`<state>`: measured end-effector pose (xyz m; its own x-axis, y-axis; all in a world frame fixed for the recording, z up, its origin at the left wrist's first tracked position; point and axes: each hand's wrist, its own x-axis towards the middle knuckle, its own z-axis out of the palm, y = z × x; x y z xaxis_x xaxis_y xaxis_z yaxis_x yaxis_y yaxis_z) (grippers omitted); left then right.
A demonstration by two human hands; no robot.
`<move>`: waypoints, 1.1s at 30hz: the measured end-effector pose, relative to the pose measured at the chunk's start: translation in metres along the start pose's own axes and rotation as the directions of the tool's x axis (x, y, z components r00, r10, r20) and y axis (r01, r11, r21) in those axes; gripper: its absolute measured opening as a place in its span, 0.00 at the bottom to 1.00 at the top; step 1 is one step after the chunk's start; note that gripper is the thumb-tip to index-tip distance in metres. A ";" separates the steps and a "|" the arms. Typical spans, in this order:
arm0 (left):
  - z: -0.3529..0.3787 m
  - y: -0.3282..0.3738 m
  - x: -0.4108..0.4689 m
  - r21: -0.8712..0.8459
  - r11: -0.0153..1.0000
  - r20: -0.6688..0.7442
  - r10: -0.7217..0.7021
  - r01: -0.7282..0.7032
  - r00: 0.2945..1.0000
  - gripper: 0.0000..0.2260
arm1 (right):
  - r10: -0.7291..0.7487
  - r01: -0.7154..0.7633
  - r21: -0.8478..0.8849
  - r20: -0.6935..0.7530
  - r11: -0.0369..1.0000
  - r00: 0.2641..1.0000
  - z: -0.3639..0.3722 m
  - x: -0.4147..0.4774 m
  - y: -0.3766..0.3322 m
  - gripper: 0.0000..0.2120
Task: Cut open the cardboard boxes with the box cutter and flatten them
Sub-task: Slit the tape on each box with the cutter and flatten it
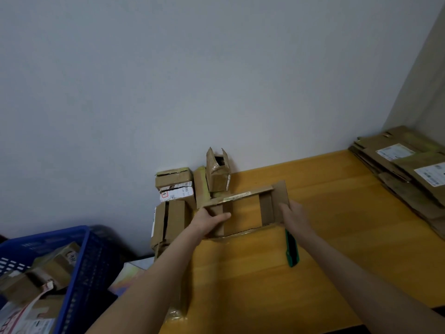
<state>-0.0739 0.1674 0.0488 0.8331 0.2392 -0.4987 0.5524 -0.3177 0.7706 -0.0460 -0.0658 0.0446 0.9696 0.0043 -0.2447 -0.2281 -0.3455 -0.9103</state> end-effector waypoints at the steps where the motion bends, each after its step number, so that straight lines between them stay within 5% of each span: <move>1: 0.003 -0.003 0.005 0.079 0.997 -0.072 -0.015 0.021 0.997 0.31 | 0.007 -0.007 0.064 0.015 0.998 1.000 0.001 -0.004 -0.002 0.11; 5: 0.005 -0.008 0.010 0.338 0.940 -0.197 0.026 0.043 0.980 0.21 | 0.038 -0.041 0.214 0.020 0.976 0.999 0.001 -0.011 -0.002 0.07; 10: -0.006 -0.004 -0.007 -0.021 0.983 -0.025 0.180 -0.180 0.983 0.12 | 0.247 -0.197 0.495 -0.037 0.846 0.968 -0.015 0.001 0.009 0.10; 14: -0.016 -0.003 -0.014 -0.337 0.929 0.003 0.166 -0.155 0.986 0.09 | 0.305 -0.302 0.698 0.124 0.650 0.944 -0.029 0.009 0.017 0.17; 18: -0.027 -0.007 -0.011 -0.355 0.917 0.124 0.238 -0.181 0.963 0.11 | 0.362 -0.508 0.678 0.360 0.532 0.860 -0.048 0.014 0.024 0.31; 23: -0.026 -0.005 -0.010 -0.285 0.948 0.288 0.227 -0.143 0.930 0.13 | 0.480 -0.544 0.528 0.268 0.652 0.835 -0.050 0.019 0.033 0.18; 25: -0.020 -0.011 -0.004 -0.273 0.951 0.211 0.205 -0.144 0.956 0.16 | 0.516 -0.542 0.566 0.225 0.621 0.826 -0.048 0.021 0.036 0.10; 27: -0.012 -0.020 0.006 -0.244 0.963 -0.030 0.110 -0.114 0.994 0.25 | 0.547 -0.547 0.609 0.211 0.575 0.810 -0.043 0.020 0.037 0.04; 29: -0.004 -0.028 0.015 -0.265 0.963 -0.221 -0.101 0.040 0.970 0.34 | 0.539 -0.563 0.611 0.251 0.557 0.804 -0.035 0.019 0.042 0.07; 33: 0.007 -0.048 0.023 -0.248 0.938 -0.250 -0.303 0.242 0.920 0.35 | 0.495 -0.564 0.421 0.270 0.711 0.826 -0.019 0.014 0.055 0.16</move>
<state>-0.0809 0.1824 -0.0028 0.5923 0.5453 -0.5931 0.7131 -0.0122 0.7009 -0.0430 -0.1027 -0.0020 0.6640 0.0858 -0.7428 -0.7459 0.1471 -0.6497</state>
